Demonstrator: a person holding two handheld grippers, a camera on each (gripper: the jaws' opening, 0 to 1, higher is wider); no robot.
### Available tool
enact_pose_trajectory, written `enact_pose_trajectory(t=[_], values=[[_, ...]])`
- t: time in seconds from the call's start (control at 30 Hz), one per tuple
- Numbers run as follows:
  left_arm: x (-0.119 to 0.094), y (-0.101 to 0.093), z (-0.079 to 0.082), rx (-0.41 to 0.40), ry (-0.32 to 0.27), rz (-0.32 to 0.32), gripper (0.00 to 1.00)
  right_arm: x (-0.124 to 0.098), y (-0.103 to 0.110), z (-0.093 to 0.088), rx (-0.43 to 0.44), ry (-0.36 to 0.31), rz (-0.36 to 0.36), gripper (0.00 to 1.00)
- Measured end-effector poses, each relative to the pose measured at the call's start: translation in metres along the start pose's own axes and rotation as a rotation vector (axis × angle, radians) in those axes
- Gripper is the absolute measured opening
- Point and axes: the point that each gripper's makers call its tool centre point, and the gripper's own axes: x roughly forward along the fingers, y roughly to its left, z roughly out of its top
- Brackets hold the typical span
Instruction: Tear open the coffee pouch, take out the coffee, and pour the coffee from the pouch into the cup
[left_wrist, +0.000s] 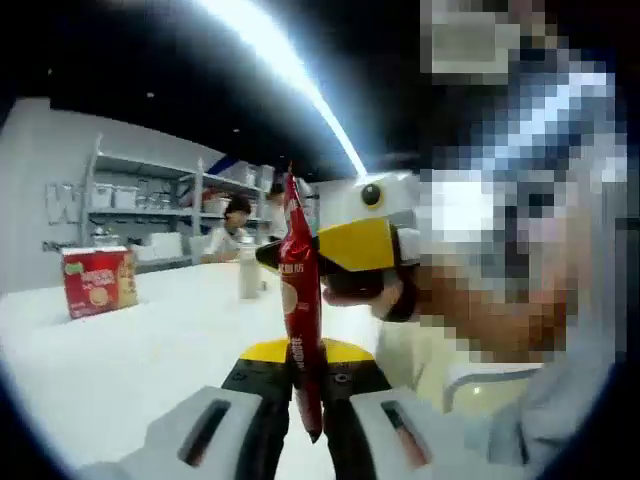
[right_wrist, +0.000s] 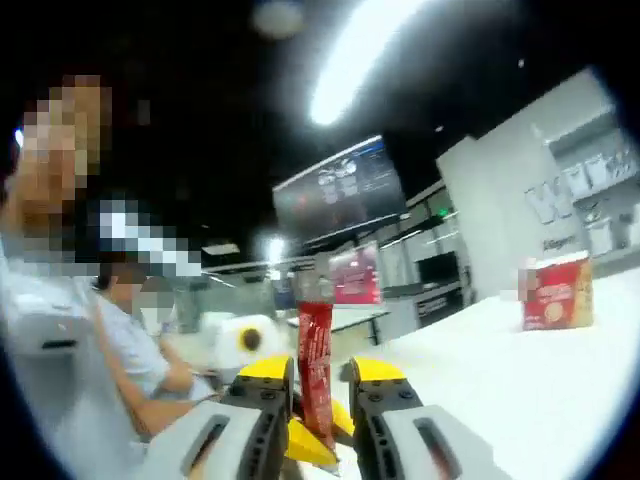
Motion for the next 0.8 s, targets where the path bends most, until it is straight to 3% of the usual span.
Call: enact_pose_trajectory(t=[0.07,0.27,0.47,0.57,0.6,0.67,0.73,0.8], values=[[-0.004,-0.007,-0.001,-0.028,0.008,-0.091,0.12,-0.003,0.012,0.01,0.024,-0.01,0.08,0.23],[-0.01,-0.041,0.001,-0.087,0.008,-0.322,0.12,-0.001,0.021,0.013,0.03,0.031,0.137,0.23],[-0.007,-0.048,-0.002,-0.1,0.035,-0.356,0.12,0.003,0.03,0.009,0.037,0.05,0.16,0.07],[-0.005,-0.038,0.004,-0.046,-0.011,-0.301,0.15,0.002,0.023,0.013,0.079,0.025,0.128,0.03],[-0.005,-0.034,0.008,-0.052,-0.025,-0.27,0.18,0.001,0.022,0.014,0.088,0.019,0.123,0.03],[-0.007,-0.033,0.016,-0.088,-0.043,-0.27,0.18,0.0,0.018,0.013,0.103,0.02,0.104,0.03],[-0.007,-0.028,0.033,-0.092,-0.103,-0.246,0.16,0.0,0.016,0.011,0.117,0.029,0.096,0.02],[-0.008,-0.026,0.035,-0.098,-0.087,-0.24,0.14,0.001,0.016,0.011,0.12,0.03,0.094,0.03]])
